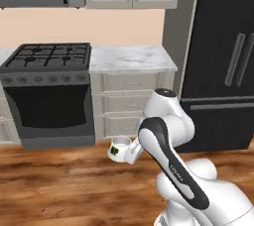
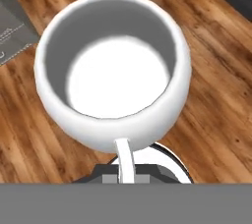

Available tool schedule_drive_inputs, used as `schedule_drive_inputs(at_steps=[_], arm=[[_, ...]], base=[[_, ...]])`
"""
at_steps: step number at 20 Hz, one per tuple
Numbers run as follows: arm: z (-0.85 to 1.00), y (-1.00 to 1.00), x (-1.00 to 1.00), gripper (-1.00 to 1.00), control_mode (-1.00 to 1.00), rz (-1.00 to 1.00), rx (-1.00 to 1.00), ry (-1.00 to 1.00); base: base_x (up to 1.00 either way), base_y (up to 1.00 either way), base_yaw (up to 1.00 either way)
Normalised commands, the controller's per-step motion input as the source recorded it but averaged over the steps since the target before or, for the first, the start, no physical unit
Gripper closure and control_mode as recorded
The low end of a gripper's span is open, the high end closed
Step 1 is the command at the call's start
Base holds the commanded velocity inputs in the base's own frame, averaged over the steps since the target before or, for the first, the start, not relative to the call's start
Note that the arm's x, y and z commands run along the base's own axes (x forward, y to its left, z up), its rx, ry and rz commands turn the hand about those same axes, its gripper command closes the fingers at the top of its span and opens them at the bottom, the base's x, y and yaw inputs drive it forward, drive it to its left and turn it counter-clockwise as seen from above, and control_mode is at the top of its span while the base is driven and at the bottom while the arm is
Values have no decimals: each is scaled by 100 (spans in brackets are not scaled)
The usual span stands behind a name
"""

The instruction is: Clear the mugs and bowl far away from the sink.

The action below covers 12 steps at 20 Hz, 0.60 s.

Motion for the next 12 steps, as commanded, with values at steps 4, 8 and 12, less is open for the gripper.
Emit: schedule_drive_inputs(at_steps=[4,8,12], arm=[[0,0,0,100,100,0,0,0],[0,0,0,100,100,0,0,0],[0,0,0,100,100,0,0,0]], base=[[83,41,38],[88,42,28],[96,43,26]])
